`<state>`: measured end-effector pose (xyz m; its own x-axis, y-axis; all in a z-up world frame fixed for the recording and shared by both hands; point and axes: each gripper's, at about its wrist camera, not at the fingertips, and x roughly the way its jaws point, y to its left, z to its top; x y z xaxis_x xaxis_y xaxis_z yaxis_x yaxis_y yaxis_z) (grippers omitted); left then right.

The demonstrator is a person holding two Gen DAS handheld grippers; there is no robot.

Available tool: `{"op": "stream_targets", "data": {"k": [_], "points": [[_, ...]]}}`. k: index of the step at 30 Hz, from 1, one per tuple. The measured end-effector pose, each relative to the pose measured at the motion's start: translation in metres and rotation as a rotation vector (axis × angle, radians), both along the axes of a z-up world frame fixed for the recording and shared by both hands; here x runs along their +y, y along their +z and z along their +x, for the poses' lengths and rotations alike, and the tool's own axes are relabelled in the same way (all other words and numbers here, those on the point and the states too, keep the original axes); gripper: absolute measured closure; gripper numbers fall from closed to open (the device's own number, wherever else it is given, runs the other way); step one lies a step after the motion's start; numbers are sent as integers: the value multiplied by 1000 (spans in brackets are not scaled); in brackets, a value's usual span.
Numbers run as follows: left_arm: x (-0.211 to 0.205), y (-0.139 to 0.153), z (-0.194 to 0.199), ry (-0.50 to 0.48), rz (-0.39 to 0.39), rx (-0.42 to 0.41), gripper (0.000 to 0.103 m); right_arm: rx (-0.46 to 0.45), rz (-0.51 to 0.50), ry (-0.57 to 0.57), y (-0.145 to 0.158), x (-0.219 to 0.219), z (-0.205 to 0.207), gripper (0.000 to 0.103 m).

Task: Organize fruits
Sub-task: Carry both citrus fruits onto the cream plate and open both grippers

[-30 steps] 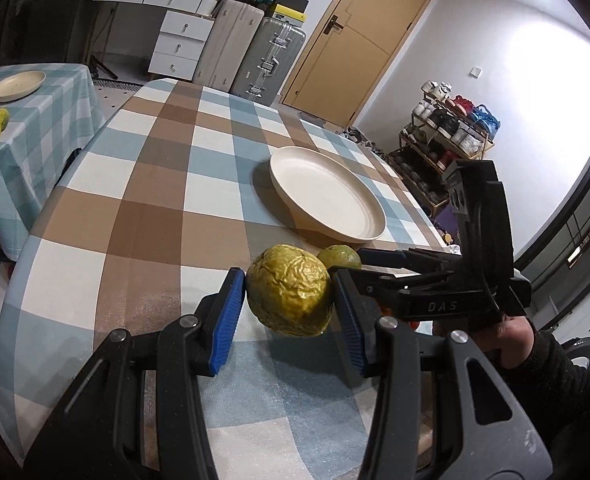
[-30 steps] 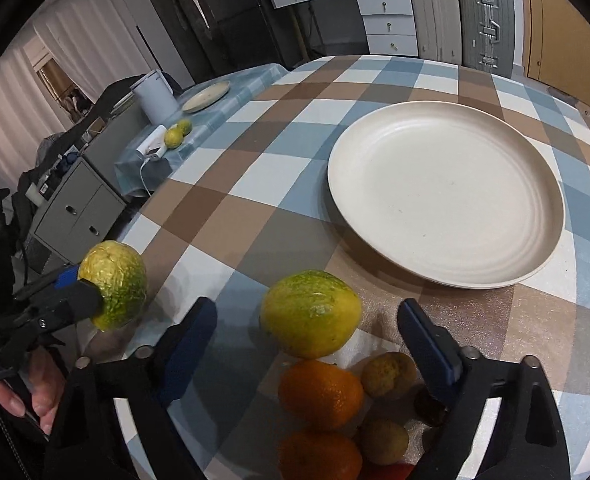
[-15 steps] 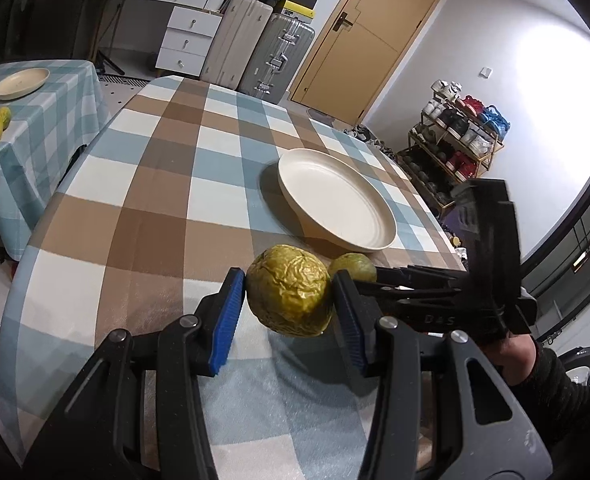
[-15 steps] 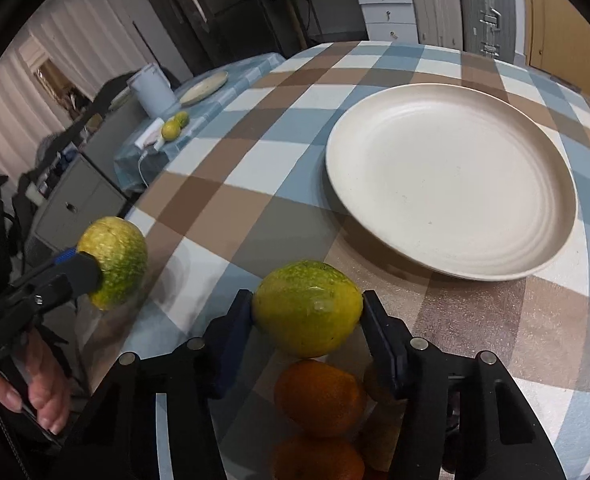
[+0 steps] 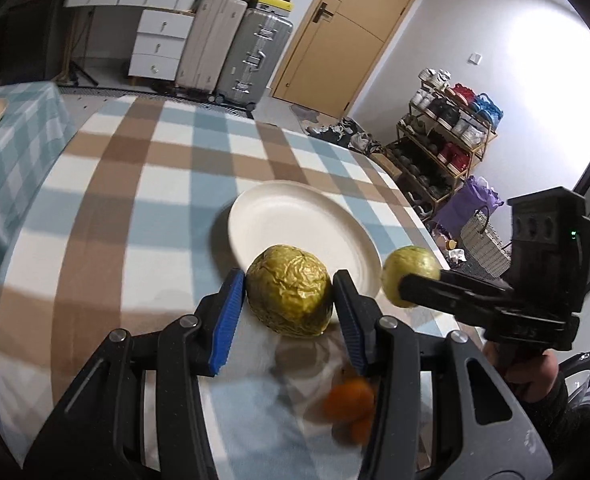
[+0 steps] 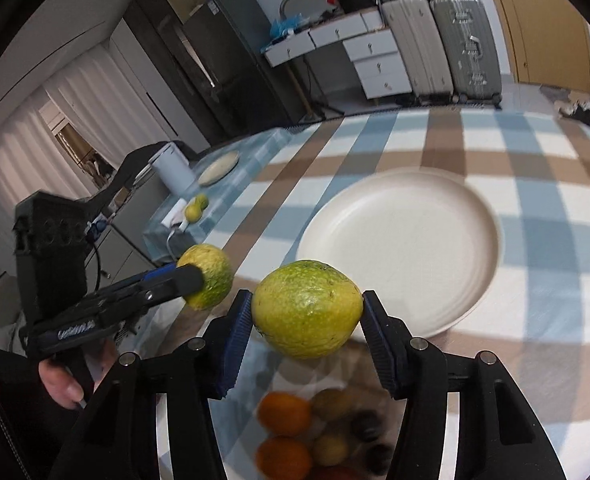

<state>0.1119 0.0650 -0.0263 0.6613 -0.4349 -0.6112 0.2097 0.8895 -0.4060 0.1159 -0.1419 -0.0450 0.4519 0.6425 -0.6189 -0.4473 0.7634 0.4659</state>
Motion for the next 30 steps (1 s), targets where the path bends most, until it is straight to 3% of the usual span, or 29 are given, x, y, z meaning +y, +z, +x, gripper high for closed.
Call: {"op": "stream_targets", "data": {"k": [9, 13, 21, 30], "points": [[-42, 3, 83, -48, 32, 12, 60, -15, 17, -71, 9, -41, 55, 48], [-56, -9, 116, -65, 23, 39, 60, -15, -1, -71, 4, -45, 83, 48], [-69, -45, 166, -62, 8, 103, 60, 27, -36, -53, -26, -38, 132, 48], [-66, -74, 192, -47, -9, 143, 60, 119, -29, -43, -55, -22, 162, 48]]}}
